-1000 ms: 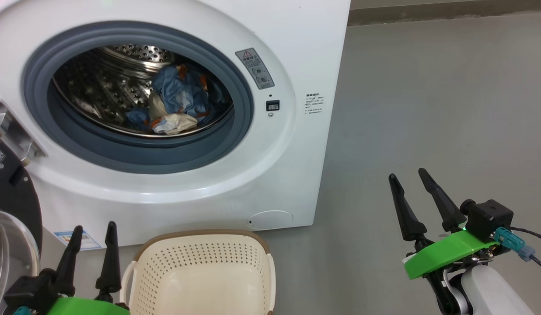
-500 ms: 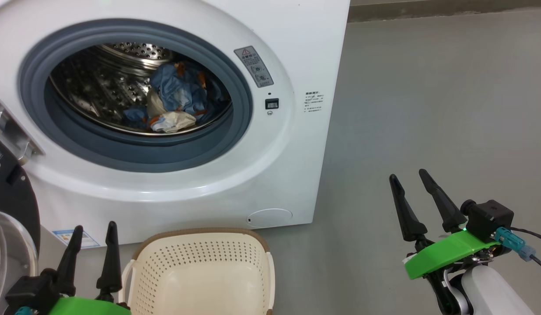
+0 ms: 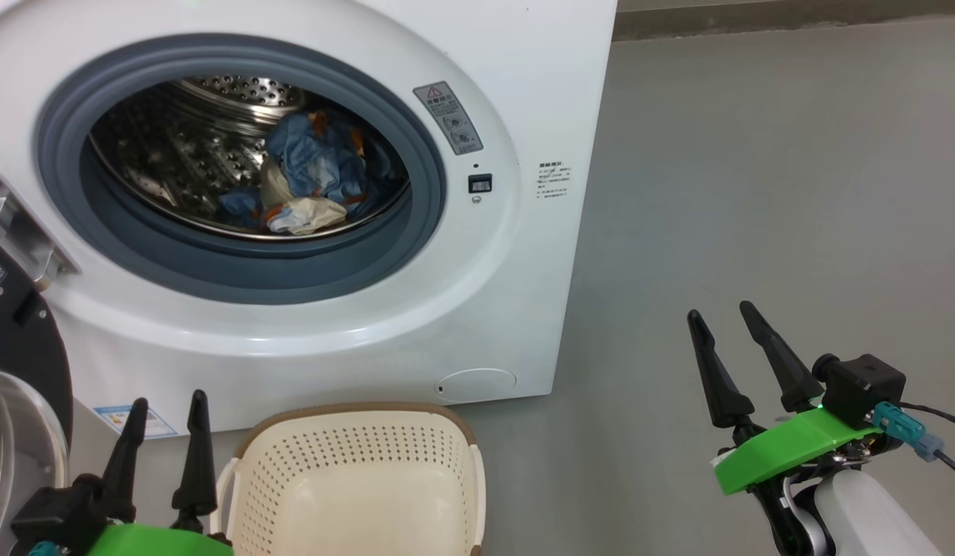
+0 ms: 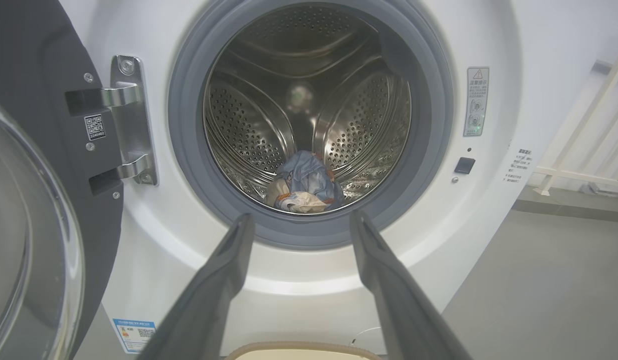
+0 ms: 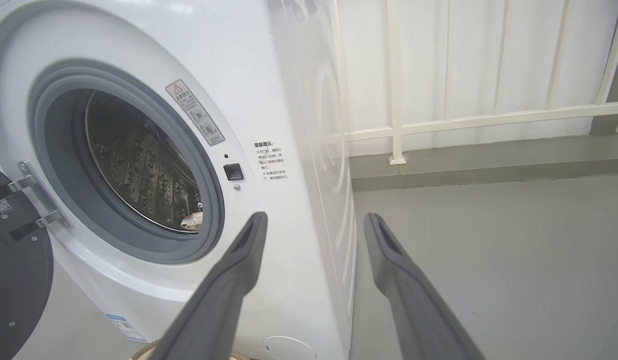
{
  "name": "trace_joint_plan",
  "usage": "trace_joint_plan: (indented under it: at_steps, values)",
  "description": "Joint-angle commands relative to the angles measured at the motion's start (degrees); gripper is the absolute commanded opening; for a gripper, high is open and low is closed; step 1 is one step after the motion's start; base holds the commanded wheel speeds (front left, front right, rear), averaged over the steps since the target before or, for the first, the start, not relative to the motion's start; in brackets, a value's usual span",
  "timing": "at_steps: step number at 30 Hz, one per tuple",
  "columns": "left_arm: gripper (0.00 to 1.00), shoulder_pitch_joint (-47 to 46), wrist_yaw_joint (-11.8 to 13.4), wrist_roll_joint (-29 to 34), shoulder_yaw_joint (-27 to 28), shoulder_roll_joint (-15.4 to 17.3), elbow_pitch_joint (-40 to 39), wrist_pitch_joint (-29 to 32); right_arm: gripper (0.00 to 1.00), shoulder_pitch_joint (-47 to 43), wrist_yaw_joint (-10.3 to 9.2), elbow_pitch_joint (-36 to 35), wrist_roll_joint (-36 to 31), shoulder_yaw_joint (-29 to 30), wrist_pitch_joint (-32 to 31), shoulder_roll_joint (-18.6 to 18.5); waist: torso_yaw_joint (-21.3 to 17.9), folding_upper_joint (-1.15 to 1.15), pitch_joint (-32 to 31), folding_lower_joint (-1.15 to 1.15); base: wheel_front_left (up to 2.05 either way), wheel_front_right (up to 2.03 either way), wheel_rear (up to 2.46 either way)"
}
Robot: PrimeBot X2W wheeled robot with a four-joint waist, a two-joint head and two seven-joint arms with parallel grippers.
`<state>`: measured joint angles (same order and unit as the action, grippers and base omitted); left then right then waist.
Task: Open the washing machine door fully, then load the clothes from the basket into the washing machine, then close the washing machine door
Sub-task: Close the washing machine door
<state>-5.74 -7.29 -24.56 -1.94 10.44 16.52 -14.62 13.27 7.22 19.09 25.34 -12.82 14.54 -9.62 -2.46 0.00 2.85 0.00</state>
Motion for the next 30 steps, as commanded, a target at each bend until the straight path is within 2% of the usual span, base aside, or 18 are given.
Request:
trace_joint_plan:
  at_steps: [1,16,30]
  values:
    - [1.0,-1.8,-0.2,0.0,2.2,1.0,-1.4,-0.4,1.0,0.7,0.26,-1.1,0.5,-1.2,0.5,-0.5,0.0,0.0,-0.1,0.0,-0.75,0.75,0.0]
    - [1.0,-1.5,-0.2,-0.5,1.8,0.9,-1.4,-0.4,1.0,0.6,0.26,-1.0,0.6,-1.1,0.5,-0.6,0.0,0.0,-0.4,0.0,-1.33,1.33,0.0]
    - [1.0,-1.0,-0.2,-0.2,1.9,0.6,-1.6,-0.4,1.0,0.0,0.26,-1.0,0.7,-1.2,0.5,-0.6,-0.4,0.0,-1.1,0.0,-0.18,0.18,0.0]
